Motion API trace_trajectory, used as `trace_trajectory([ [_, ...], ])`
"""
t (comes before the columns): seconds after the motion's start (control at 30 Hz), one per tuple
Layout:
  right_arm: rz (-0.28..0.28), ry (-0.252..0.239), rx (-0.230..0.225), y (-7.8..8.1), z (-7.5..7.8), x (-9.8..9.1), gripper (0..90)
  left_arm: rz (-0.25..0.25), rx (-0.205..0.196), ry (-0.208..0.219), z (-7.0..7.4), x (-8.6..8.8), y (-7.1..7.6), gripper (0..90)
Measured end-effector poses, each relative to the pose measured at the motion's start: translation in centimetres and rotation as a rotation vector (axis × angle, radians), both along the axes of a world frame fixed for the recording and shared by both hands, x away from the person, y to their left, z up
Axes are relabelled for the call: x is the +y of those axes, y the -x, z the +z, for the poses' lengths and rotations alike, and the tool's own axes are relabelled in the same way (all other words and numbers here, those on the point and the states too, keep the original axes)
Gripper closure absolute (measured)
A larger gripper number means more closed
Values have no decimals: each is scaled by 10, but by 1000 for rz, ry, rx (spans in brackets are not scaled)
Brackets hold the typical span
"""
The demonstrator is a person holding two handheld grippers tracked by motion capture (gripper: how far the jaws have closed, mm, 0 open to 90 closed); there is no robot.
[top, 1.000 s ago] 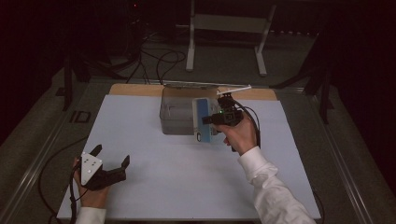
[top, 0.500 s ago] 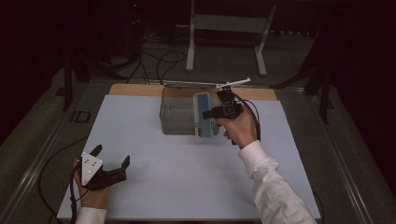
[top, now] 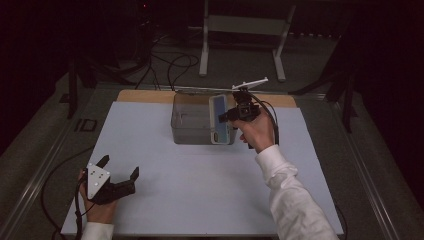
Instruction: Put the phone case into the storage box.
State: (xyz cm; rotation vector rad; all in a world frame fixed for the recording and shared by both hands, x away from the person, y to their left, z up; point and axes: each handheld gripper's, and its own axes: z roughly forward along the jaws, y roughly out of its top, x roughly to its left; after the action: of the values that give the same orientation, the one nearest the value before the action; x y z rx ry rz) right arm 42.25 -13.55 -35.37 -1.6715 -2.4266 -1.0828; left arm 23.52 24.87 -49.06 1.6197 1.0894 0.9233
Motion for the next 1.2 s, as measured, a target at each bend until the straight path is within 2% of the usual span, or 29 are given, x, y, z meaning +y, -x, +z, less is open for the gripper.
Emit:
trace_trajectory([
  [0.37,-17,4,13,-12,5,1,811,0,0,2,0,0,0,1],
  [0.8,-43,33,19,-25,9,1,811,4,-4,0,0,0,1,1],
  [1.2,-77,55,2,-36,17,2,811,3,-8,-2,0,-1,2,2],
])
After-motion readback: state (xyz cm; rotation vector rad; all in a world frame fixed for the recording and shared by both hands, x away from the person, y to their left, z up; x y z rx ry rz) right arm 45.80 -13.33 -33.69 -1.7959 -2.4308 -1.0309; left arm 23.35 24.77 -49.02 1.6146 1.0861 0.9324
